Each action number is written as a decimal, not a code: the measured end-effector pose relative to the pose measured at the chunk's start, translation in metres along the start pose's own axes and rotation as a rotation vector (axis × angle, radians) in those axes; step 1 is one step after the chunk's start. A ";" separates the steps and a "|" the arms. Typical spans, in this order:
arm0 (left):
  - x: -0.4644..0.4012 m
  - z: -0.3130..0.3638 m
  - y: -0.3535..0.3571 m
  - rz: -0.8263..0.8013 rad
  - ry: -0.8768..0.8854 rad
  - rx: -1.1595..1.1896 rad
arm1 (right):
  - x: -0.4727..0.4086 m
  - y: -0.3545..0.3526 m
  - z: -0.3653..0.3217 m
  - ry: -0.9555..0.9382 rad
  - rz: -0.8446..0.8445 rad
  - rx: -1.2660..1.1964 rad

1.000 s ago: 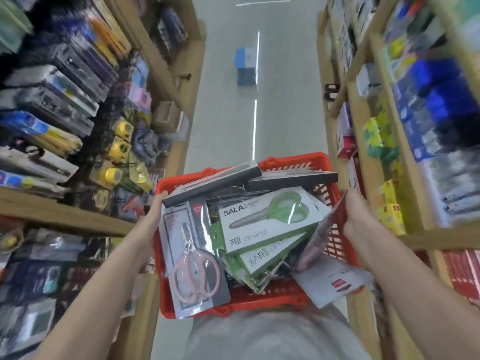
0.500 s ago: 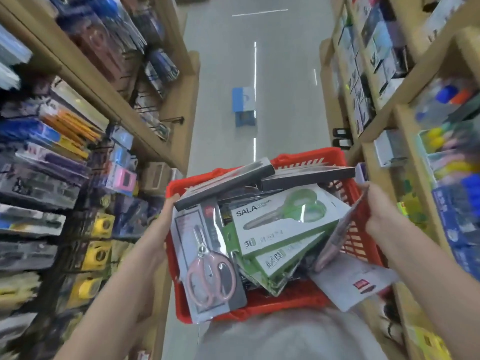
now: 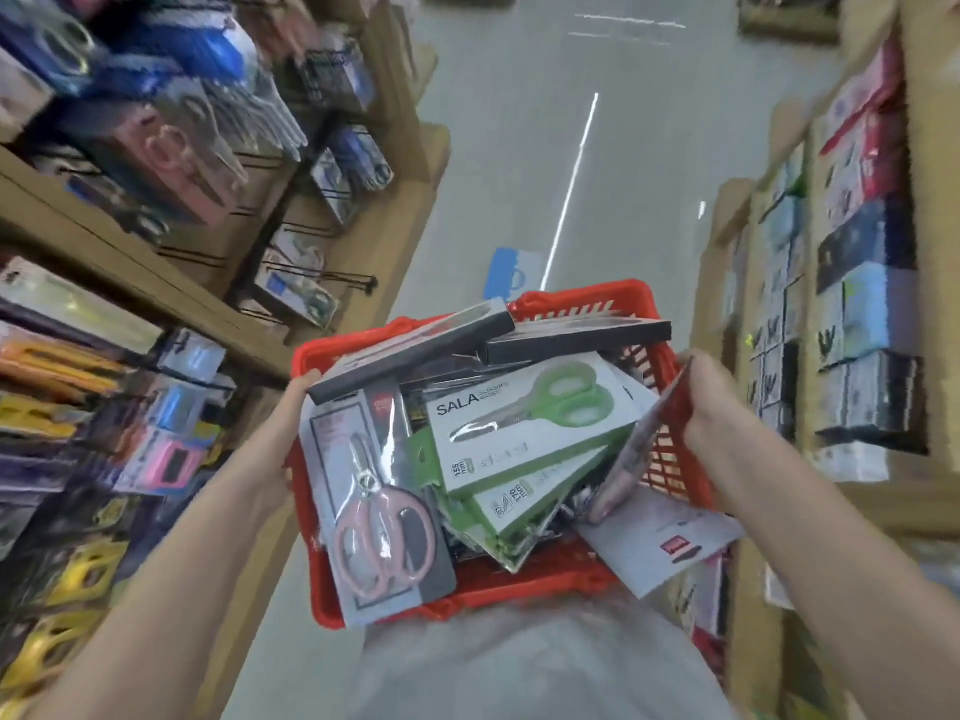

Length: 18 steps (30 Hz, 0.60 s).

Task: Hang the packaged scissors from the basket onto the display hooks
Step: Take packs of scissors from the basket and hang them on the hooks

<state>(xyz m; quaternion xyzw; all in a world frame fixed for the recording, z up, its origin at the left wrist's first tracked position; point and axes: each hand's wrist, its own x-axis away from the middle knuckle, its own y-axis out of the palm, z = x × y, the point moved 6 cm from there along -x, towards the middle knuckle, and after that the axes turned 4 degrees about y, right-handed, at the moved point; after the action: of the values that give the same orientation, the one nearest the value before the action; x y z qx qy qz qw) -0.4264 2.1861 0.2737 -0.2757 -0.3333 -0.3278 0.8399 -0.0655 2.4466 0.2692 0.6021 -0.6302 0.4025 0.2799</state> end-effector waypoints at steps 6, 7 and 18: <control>-0.093 0.091 0.039 0.067 -0.123 0.130 | -0.084 0.079 -0.151 -0.050 -0.021 0.112; -0.112 0.103 0.044 0.062 -0.129 0.143 | -0.097 0.092 -0.171 -0.053 -0.019 0.115; -0.231 0.242 0.073 0.192 -0.171 0.264 | -0.218 0.246 -0.372 -0.116 -0.099 0.323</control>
<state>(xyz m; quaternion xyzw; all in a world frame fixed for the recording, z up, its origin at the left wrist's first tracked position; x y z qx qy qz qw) -0.5945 2.4820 0.2355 -0.2203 -0.4158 -0.1746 0.8649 -0.3312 2.8648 0.2380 0.6917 -0.5420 0.4488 0.1622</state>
